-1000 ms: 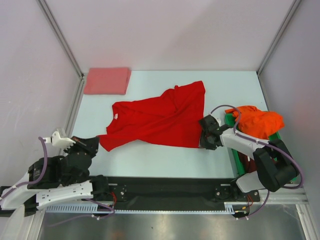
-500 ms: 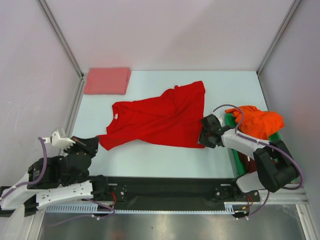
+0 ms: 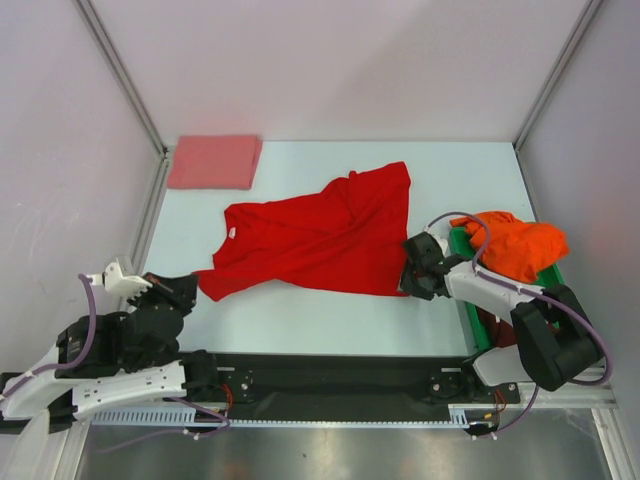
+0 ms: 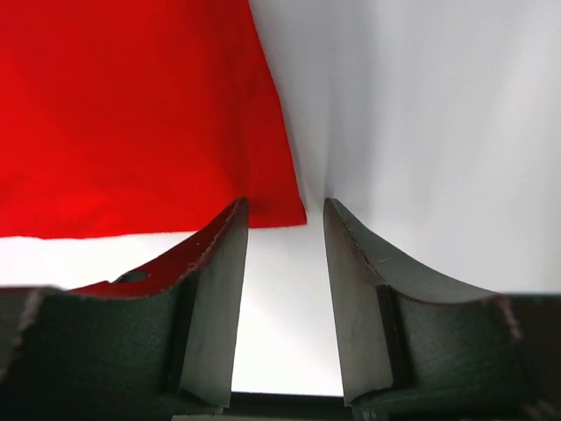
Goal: Fold and stack the t-shirts
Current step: Flatten the tshirt out
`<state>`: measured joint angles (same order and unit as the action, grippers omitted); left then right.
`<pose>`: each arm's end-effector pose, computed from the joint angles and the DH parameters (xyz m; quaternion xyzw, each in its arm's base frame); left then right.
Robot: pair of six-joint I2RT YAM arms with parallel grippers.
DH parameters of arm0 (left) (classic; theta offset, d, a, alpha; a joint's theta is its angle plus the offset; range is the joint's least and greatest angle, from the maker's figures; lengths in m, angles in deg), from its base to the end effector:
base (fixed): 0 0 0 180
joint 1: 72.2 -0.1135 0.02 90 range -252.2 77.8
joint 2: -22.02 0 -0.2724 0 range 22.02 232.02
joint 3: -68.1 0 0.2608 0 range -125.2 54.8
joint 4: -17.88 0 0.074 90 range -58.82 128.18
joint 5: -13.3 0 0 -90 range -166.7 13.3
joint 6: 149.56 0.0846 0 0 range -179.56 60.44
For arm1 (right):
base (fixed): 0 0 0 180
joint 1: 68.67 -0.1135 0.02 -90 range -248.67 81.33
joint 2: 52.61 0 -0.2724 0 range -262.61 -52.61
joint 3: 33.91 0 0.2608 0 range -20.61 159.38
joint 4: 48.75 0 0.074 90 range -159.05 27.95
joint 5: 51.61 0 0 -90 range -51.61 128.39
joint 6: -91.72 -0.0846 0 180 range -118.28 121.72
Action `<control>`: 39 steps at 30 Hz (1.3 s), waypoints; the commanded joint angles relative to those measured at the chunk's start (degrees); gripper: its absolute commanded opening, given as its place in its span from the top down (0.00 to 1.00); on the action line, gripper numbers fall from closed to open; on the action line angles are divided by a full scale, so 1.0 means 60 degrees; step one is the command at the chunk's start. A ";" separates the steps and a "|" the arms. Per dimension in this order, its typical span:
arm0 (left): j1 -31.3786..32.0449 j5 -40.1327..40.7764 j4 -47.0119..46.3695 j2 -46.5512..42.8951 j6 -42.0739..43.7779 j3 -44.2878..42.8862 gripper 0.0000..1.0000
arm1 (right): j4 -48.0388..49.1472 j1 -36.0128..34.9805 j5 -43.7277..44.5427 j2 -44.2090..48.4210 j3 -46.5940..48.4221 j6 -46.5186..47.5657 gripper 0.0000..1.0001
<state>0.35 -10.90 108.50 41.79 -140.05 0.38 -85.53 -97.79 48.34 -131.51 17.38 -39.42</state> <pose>0.0791 0.0057 0.3256 -0.2707 0.7521 -0.2118 0.5624 0.2401 0.1170 0.1181 0.1208 0.9641 0.0579 0.2292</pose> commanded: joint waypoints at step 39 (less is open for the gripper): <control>-0.0051 0.0429 -0.3350 -0.0803 0.4618 -0.0467 1.00 | -0.1738 -0.0039 0.0991 0.1692 0.1613 0.0847 1.00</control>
<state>0.35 -10.84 103.36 38.86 -127.81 0.14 -90.43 -98.40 49.41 -126.83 17.71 -39.51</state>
